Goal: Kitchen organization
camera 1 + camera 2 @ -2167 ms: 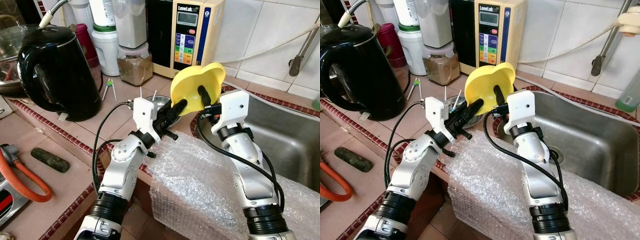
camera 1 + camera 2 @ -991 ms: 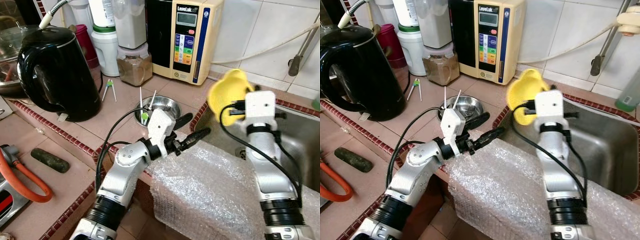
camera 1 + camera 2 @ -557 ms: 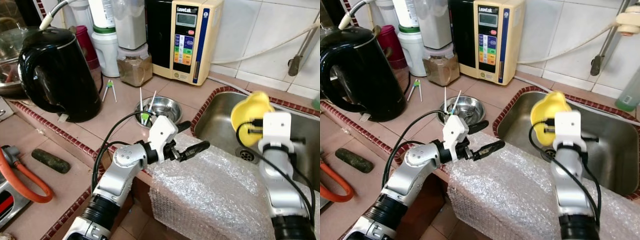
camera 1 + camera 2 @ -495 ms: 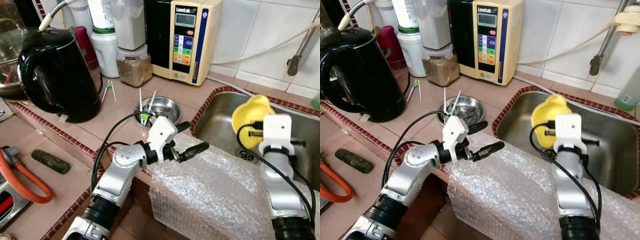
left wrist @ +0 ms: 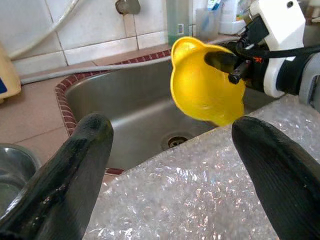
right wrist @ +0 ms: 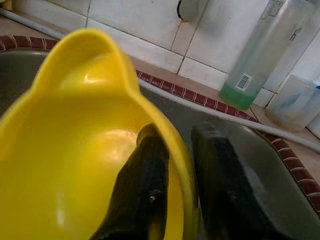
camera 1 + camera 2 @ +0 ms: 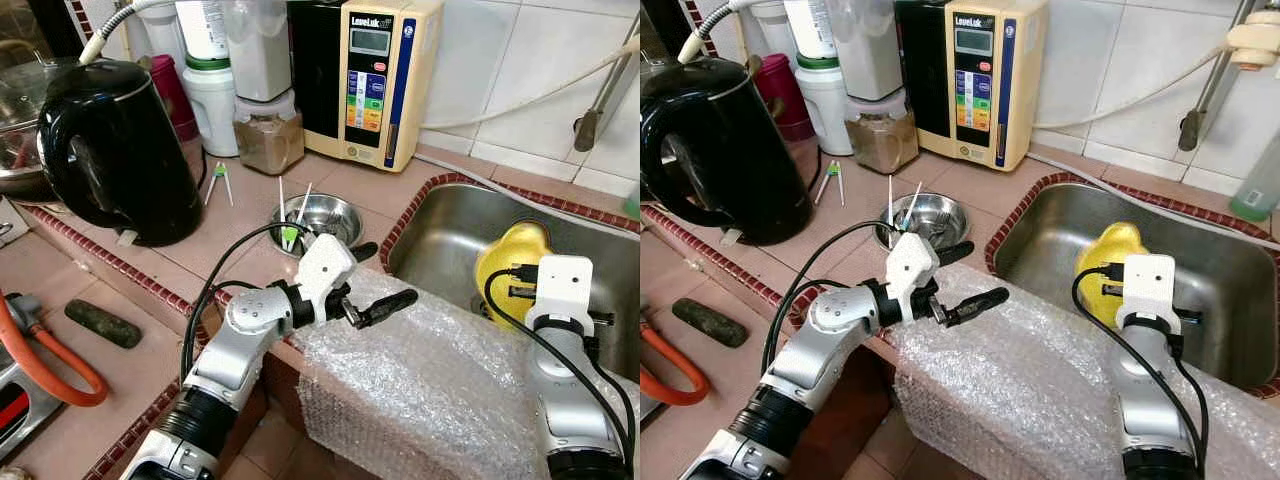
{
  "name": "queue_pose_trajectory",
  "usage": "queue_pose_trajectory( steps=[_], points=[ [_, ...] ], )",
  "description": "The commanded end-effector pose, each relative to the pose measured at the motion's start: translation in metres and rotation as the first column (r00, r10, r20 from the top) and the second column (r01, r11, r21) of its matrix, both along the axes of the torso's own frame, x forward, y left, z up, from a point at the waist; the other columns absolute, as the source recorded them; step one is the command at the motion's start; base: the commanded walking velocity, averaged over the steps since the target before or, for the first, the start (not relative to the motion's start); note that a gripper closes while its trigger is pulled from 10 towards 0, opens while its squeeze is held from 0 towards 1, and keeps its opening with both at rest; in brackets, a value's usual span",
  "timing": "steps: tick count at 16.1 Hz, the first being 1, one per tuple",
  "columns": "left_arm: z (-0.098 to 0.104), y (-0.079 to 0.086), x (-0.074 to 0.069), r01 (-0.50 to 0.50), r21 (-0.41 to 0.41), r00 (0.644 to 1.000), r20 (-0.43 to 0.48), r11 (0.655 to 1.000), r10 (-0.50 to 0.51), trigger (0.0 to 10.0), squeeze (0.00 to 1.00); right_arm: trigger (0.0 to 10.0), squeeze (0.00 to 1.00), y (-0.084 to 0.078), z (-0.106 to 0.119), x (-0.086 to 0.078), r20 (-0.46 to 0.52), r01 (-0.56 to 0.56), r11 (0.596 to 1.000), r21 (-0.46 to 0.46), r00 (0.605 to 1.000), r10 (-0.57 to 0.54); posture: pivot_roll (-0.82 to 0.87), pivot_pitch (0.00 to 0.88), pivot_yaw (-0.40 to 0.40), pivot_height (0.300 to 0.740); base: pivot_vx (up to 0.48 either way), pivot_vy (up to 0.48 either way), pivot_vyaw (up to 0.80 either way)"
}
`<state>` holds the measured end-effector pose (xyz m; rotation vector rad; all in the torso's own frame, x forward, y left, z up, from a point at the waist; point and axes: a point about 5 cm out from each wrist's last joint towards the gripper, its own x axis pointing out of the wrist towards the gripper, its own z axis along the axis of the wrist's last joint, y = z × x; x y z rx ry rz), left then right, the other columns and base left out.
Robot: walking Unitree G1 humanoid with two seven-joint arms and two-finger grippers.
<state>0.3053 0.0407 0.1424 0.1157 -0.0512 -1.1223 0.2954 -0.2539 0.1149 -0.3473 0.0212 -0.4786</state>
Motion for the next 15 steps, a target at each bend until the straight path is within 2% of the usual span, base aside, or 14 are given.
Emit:
queue_pose_trajectory(
  steps=[1,3,7,10,12,13,14,15],
  points=[
    [0.0,-0.001,0.0,0.019,0.026,1.0,0.012,0.999,-0.019,10.0,1.0,10.0,1.0,-0.002,0.0,0.0,0.005,0.019,1.0,0.021,1.0,-0.019,0.0,0.0,0.061,0.74,0.0,0.0,0.0],
    [-0.001,-0.001,0.0,0.026,0.044,1.0,0.015,0.999,-0.027,10.0,1.0,10.0,1.0,-0.004,-0.004,-0.001,-0.001,0.028,0.998,0.058,1.0,-0.028,0.0,0.0,0.062,0.74,0.0,0.0,0.0],
    [0.0,-0.001,0.001,0.016,0.043,1.0,0.024,0.999,-0.017,10.0,1.0,10.0,1.0,-0.005,-0.006,-0.002,-0.013,0.035,0.997,0.066,0.999,-0.034,0.0,0.0,0.064,0.74,0.0,0.0,0.0],
    [0.001,0.0,0.005,-0.017,0.042,0.999,0.043,0.999,0.015,10.0,1.0,10.0,1.0,-0.008,-0.02,-0.005,-0.102,0.072,0.992,0.101,0.993,-0.062,0.0,0.0,0.063,0.74,0.0,0.0,0.0],
    [0.003,0.0,0.007,-0.042,0.039,0.998,0.052,0.998,0.04,10.0,1.0,10.0,1.0,-0.011,-0.028,-0.006,-0.148,0.106,0.978,0.181,0.986,-0.079,0.0,0.0,0.062,0.74,0.0,0.0,0.0],
    [0.003,0.0,0.007,-0.042,0.039,0.998,0.052,0.998,0.04,10.0,1.0,10.0,1.0,-0.01,-0.032,-0.005,-0.155,0.115,0.956,0.27,0.985,-0.075,0.0,0.0,0.062,0.74,0.0,0.0,0.0],
    [0.002,0.0,0.007,-0.039,0.04,0.998,0.05,0.998,0.037,10.0,1.0,10.0,1.0,-0.008,-0.033,-0.003,-0.123,0.119,0.898,0.423,0.99,-0.073,0.0,0.0,0.064,0.74,0.0,0.0,0.0],
    [0.002,0.0,0.007,-0.037,0.041,0.998,0.051,0.998,0.035,10.0,1.0,10.0,1.0,-0.009,-0.031,-0.001,-0.073,0.117,0.837,0.534,0.993,-0.092,0.0,0.0,0.064,0.74,0.0,0.0,0.0]
  ],
)
